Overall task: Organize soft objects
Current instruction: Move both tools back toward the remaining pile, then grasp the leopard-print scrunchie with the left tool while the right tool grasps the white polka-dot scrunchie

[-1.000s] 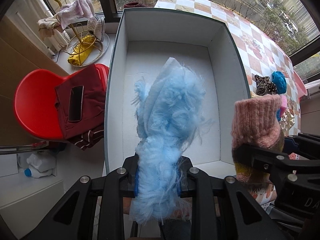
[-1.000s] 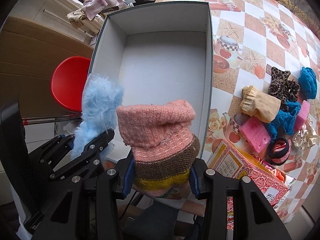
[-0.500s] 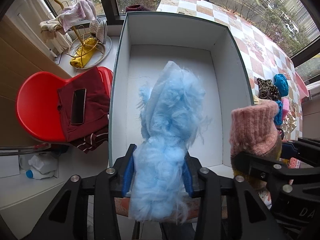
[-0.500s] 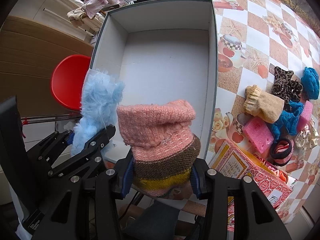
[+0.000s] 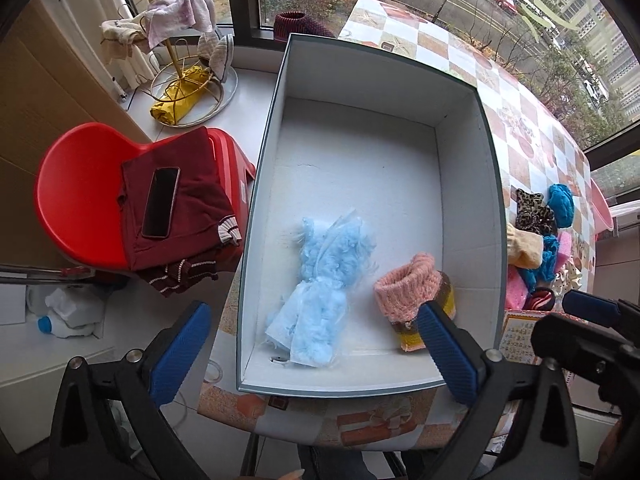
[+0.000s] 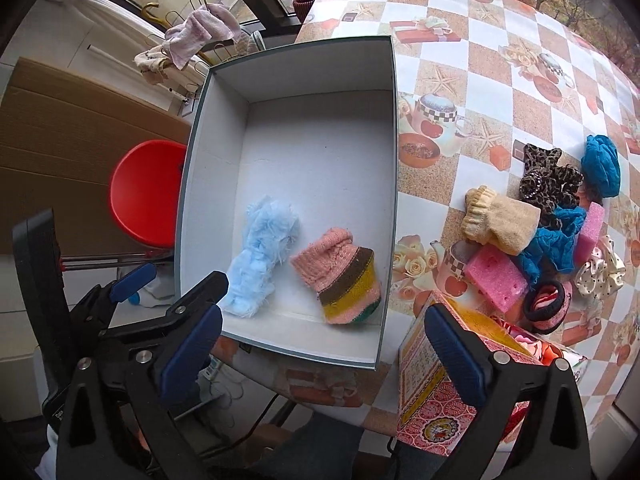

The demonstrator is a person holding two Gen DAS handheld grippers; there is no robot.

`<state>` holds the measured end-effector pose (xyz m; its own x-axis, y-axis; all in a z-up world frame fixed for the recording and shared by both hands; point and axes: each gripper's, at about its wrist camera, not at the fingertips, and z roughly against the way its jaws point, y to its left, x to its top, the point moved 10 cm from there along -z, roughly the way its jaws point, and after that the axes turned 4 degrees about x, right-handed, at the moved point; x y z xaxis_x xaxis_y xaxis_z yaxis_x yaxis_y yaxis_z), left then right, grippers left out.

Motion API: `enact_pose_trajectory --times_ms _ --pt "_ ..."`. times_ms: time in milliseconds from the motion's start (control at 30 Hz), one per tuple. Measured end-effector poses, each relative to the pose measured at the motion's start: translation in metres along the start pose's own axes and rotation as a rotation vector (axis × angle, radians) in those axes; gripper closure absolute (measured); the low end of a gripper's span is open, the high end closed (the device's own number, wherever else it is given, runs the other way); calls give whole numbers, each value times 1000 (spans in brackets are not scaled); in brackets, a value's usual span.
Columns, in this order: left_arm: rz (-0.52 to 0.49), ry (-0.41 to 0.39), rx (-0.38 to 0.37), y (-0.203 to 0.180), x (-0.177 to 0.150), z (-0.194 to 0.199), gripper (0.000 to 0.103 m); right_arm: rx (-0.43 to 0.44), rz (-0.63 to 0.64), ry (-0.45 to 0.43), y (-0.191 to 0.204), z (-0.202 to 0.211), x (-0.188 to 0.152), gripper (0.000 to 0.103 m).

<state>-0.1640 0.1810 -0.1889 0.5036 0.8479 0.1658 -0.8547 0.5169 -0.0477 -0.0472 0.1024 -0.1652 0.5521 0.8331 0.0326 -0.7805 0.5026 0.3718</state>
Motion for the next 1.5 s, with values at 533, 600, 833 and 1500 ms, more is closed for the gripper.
enact_pose_trajectory --times_ms 533,600,833,1500 --pt "-212 18 -92 -108 16 34 0 -57 -378 -165 -167 103 -14 1" --pt "-256 19 -87 -131 20 34 0 -77 -472 -156 -206 102 -30 1" --pt "-379 77 -40 -216 41 13 0 -114 -622 -90 -294 79 -71 1" --pt "-654 252 282 -321 67 -135 0 -147 -540 -23 -373 -4 -24 1"
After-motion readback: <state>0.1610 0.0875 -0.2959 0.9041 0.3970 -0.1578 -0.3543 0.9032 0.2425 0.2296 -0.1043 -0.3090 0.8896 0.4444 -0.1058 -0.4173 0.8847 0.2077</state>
